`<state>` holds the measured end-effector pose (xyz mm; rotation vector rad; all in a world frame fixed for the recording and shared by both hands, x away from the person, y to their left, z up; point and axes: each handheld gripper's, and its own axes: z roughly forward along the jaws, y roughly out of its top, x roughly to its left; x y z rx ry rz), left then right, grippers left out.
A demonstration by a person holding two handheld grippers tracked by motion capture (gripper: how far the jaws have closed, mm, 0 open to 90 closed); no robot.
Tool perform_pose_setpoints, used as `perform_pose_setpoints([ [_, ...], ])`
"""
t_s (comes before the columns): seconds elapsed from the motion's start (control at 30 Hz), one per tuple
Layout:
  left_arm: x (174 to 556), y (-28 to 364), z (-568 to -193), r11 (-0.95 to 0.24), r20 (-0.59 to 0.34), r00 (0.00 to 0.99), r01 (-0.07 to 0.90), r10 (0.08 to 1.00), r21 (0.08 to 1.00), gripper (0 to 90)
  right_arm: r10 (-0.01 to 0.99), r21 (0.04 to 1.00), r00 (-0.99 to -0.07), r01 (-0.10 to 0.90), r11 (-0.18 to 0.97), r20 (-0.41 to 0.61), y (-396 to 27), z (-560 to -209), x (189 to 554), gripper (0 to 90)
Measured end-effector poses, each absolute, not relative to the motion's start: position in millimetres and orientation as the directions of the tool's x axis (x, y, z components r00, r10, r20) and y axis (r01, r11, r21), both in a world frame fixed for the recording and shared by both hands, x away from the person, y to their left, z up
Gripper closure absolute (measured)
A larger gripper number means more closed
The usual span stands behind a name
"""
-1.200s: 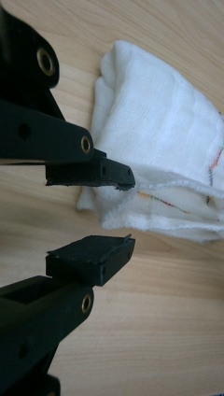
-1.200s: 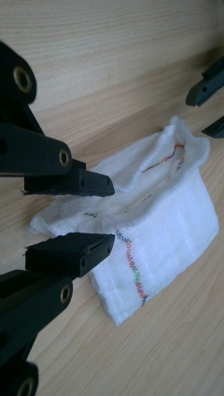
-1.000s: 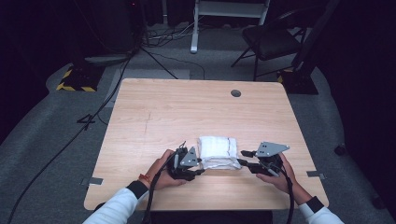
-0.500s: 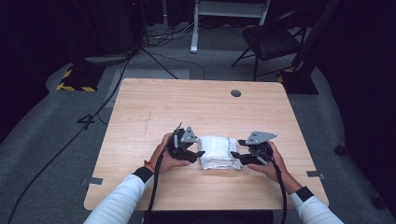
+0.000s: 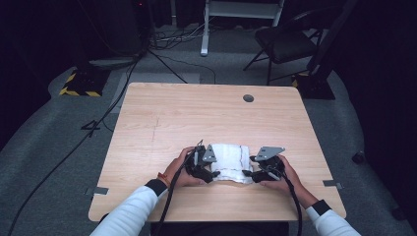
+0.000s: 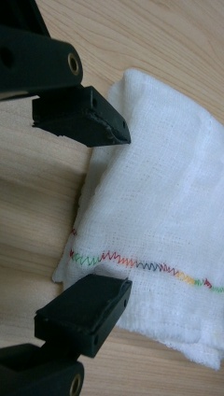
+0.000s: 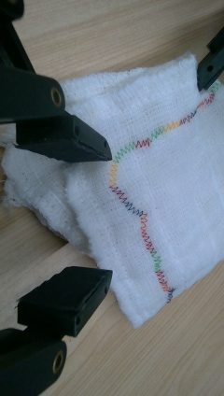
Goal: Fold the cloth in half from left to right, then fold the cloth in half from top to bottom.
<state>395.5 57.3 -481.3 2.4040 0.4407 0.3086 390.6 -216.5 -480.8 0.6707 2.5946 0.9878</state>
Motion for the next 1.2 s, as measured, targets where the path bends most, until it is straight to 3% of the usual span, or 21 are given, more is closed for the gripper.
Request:
perform_pose_setpoints([
  [0.63,378.6,87.2,-455.5,-0.705,0.187,0.893,0.181,0.410,0.685,20.5,0.560,0.732,-0.817,0.300,0.612,-0.134,-252.3,-446.9,379.4,35.0],
  [1.2,362.1,127.4,-454.5,-0.732,0.238,0.849,0.226,0.471,0.642,20.3,0.631,0.713,-0.753,0.338,0.615,-0.187,-293.2,-446.4,368.1,32.9],
])
